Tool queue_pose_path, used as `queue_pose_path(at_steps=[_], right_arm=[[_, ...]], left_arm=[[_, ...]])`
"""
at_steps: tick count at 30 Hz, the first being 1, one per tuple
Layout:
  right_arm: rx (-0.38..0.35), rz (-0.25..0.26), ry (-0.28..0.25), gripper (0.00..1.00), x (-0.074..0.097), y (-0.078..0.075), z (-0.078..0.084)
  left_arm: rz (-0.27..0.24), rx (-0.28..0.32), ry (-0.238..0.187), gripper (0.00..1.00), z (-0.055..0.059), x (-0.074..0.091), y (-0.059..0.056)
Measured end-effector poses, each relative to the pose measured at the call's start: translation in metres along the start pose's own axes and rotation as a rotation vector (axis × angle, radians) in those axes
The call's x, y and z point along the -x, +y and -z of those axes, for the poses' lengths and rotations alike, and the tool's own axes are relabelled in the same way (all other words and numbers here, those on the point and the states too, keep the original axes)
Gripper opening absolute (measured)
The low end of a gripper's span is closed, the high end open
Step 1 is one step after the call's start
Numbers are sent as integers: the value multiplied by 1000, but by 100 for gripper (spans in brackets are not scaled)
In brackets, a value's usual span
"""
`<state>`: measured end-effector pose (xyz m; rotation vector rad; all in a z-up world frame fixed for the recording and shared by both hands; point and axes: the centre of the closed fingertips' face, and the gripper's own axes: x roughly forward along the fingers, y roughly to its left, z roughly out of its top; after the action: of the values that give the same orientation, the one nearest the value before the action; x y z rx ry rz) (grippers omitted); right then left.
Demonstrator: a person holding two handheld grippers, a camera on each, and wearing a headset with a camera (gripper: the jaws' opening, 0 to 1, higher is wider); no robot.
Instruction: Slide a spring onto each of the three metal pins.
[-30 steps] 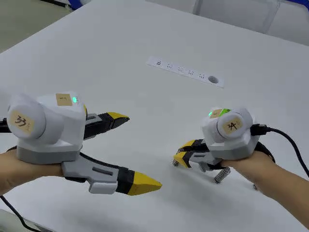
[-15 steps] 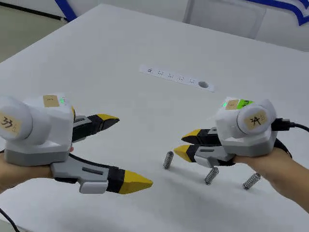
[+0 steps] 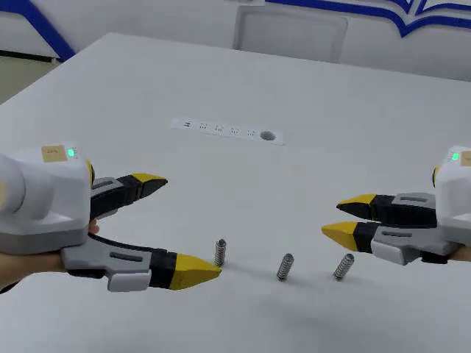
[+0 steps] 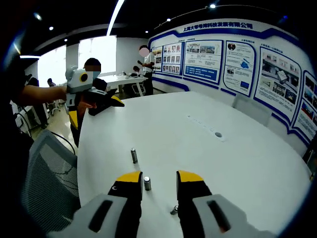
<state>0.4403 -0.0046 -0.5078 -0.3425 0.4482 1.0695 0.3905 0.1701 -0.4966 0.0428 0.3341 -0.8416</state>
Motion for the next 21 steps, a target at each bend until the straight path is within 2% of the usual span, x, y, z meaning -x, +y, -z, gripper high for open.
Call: queue_pose_path(at_steps=[4, 8, 10, 13, 17, 21], right_arm=[[-48, 46, 5, 31, 27, -10, 20], [-78, 67, -2, 34, 42, -16, 30], [-82, 76, -4, 37, 49, -19, 33], [-71, 59, -49, 41, 55, -18, 28], [-61, 31, -91, 50, 56, -14, 18], [-53, 9, -120, 56, 53, -9, 10]], left_arm=[[8, 10, 23, 100, 4, -3, 1], [30, 22, 29, 100, 4, -4, 0], [24, 23, 34, 100, 4, -4, 2], [7, 8, 45, 100, 4, -2, 6], [-6, 11, 43, 100, 3, 5, 8], [-24, 7, 69, 100, 11, 14, 10]])
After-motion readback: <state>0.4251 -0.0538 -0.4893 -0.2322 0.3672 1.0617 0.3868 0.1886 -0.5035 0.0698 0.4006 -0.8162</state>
